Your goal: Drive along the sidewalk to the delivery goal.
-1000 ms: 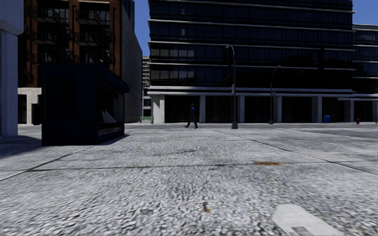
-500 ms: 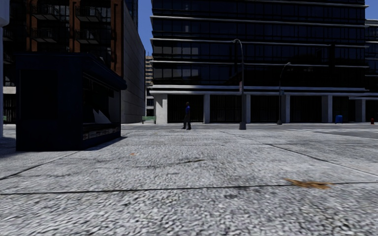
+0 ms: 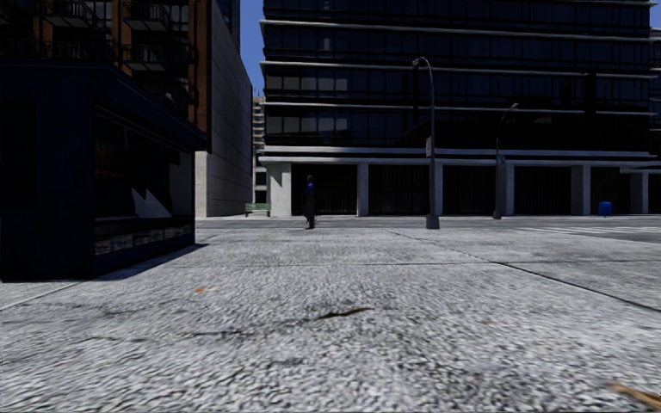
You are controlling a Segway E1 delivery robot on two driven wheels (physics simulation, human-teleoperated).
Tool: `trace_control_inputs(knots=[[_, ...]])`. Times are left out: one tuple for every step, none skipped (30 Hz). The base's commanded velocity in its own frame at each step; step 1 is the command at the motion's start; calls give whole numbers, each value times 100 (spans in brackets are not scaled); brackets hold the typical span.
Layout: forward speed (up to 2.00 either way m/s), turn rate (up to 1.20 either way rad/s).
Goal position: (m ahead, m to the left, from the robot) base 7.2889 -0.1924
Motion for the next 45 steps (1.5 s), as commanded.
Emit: trace_control_inputs(knots=[[200, 0], [200, 0], [200, 0], [200, 1], [200, 8], [200, 11], [200, 11], [200, 16], [200, 20], [200, 10], [200, 10], [200, 0], [200, 0], [200, 0], [200, 0], [200, 0], [200, 0], [200, 0], [200, 0], [200, 0], [200, 0], [200, 0], [200, 0], [200, 0], [200, 0], [200, 0], [200, 0], [200, 0], [200, 0], [200, 0], [200, 0], [200, 0], [200, 0], [200, 0], [200, 0], [200, 0], [200, 0], [200, 0], [200, 0], [200, 0], [200, 0], [200, 0], [200, 0], [200, 0], [200, 0]])
